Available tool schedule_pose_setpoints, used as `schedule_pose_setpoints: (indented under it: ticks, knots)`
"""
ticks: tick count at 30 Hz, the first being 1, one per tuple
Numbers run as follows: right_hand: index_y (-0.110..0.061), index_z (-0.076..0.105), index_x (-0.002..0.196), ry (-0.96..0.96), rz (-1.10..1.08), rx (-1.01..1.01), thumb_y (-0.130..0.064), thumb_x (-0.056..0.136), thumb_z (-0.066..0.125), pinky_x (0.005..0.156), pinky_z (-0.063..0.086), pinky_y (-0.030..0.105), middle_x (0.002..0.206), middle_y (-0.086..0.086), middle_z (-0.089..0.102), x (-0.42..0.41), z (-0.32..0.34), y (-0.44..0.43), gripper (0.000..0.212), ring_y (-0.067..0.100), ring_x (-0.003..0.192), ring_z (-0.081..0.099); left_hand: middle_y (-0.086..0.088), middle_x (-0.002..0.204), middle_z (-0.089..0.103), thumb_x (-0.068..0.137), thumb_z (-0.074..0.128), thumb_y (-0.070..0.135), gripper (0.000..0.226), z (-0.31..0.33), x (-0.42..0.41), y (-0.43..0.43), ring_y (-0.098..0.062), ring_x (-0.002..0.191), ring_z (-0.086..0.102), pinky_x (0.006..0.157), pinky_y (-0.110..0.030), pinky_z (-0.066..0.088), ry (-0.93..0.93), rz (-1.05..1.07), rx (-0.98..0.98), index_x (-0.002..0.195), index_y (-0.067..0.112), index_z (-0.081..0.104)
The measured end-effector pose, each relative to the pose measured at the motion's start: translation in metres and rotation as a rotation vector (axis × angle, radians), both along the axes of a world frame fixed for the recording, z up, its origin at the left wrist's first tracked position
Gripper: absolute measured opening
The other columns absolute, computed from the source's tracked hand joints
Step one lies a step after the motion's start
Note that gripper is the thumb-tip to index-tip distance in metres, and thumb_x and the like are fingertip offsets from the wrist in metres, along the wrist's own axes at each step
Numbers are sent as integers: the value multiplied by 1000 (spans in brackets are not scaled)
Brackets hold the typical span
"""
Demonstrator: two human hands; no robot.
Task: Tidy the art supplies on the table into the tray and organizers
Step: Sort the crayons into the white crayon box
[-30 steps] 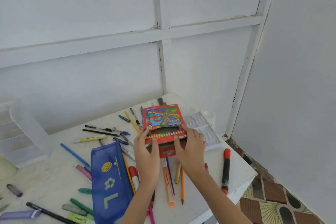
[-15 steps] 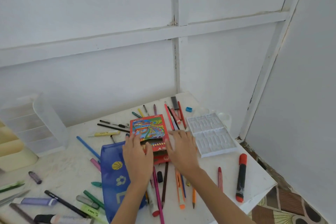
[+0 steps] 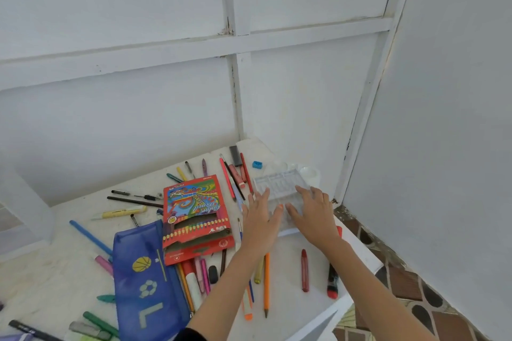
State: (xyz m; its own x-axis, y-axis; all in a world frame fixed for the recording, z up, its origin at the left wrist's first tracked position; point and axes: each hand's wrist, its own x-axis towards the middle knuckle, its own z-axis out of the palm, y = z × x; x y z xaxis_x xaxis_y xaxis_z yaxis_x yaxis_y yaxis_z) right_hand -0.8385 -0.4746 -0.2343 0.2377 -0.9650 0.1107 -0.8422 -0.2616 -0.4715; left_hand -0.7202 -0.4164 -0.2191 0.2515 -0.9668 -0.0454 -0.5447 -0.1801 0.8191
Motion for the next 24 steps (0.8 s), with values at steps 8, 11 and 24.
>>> schedule_pose_setpoints:
  ticks: [8, 11, 24]
  knots:
    - [-18, 38, 140, -439, 33, -53, -21, 93, 53, 102, 22, 24, 137, 8, 41, 28, 22, 35, 50, 20, 127, 29, 10, 155, 17, 96, 51, 20, 55, 17, 22, 35, -3, 142, 13, 106, -12, 13, 255, 118, -290, 146, 24, 28]
    - [-22, 36, 142, -448, 113, -25, -27, 92, 55, 107, 20, 28, 147, 5, 32, 47, 32, 60, 54, 19, 135, 21, 10, 155, 17, 94, 55, 19, 53, 24, 42, 60, -3, 142, 12, 109, -14, 16, 255, 176, -351, 142, 25, 34]
    - [-37, 30, 142, -406, 642, 6, -47, 67, 80, 111, 20, 31, 150, -7, 17, 140, 15, 222, 90, 4, 134, 12, 19, 155, 11, 80, 71, 32, 79, 32, 154, 266, 6, 136, 17, 109, -18, 24, 263, 372, -246, 146, 30, 28]
